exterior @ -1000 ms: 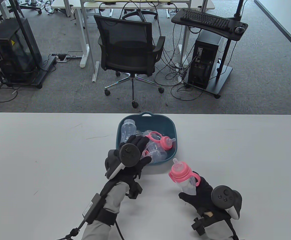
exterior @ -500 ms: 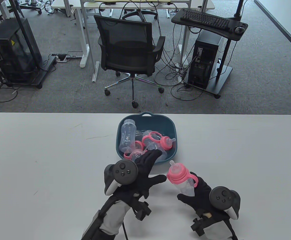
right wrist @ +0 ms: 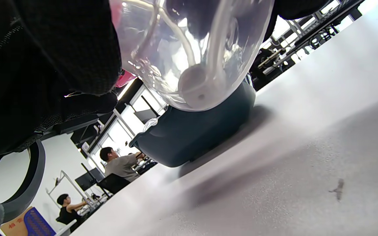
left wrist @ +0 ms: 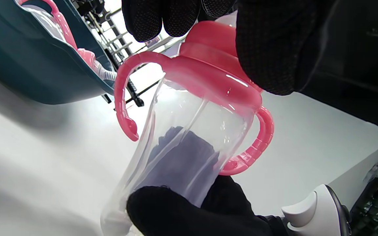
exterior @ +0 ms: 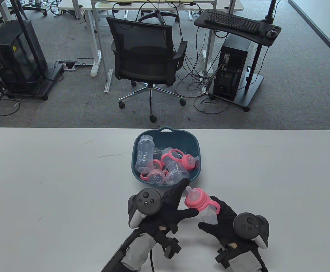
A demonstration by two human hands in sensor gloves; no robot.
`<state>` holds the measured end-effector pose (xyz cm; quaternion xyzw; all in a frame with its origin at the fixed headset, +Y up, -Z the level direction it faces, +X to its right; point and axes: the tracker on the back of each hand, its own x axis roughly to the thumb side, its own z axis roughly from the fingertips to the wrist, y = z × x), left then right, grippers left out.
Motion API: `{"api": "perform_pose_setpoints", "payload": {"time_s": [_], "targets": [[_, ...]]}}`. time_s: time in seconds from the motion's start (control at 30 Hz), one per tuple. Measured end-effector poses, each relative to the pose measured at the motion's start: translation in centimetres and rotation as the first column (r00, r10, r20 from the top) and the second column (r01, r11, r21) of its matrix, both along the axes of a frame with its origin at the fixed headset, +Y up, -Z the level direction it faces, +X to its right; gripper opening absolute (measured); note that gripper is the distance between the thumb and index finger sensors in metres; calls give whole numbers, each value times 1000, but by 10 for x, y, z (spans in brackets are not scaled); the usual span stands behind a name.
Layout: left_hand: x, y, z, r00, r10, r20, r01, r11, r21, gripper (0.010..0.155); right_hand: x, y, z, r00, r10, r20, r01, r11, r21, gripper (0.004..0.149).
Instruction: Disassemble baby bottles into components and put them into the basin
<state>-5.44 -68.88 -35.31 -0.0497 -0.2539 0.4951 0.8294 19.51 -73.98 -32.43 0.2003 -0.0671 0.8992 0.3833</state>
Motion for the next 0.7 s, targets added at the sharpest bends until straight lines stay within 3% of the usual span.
{"api": "perform_pose_setpoints", "payload": {"time_s": [0.7], "targets": [[-4, -3, -3, 997, 74, 13, -74, 997, -24, 84, -6, 0, 0, 1000, 22, -11, -22, 1000, 5, 91]]}}
